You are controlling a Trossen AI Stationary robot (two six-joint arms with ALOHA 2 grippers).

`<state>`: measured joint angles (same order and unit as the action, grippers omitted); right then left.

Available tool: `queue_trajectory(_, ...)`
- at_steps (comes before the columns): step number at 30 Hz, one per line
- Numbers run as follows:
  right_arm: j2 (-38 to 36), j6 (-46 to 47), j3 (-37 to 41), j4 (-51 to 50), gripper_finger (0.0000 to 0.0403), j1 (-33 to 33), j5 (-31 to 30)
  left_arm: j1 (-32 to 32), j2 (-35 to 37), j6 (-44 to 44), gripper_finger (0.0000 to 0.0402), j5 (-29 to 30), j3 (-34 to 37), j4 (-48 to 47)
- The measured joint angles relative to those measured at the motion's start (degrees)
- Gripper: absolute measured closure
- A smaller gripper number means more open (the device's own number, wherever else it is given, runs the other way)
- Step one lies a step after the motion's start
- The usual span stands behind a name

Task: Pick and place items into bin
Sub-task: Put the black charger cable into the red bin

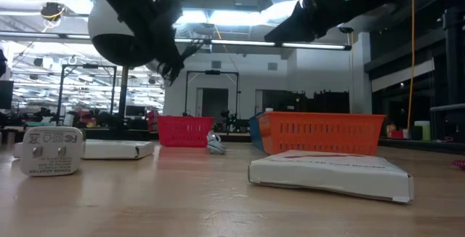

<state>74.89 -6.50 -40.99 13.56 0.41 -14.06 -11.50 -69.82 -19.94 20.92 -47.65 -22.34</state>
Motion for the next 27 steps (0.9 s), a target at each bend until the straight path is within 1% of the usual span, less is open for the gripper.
queue_trajectory(5, 0.0, 1.3, 0.0, 0.0, 0.0402, -0.9, 0.0, -3.1, -4.5, -5.8, 0.0361, -5.9, -2.5, -2.4)
queue_trajectory(11, 0.0, 2.0, 0.0, 0.1, 0.0402, -1.4, 0.0, -6.7, -8.9, -6.8, 0.0366, -14.8, -3.7, -2.3)
queue_trajectory(13, 0.0, 1.9, 0.0, 0.1, 0.0402, -1.4, 0.0, -7.7, -9.8, -7.1, 0.0363, -16.7, -3.7, -2.4)
queue_trajectory(23, 0.0, 1.7, 0.0, 0.2, 0.0402, -1.4, 0.1, -9.7, -12.9, -6.4, 0.0361, -16.1, -3.7, -1.8)
queue_trajectory(27, 0.0, 1.6, 0.0, 0.4, 0.0402, -1.4, 0.0, -9.7, -13.5, -4.5, 0.0349, -16.1, -3.7, -1.5)
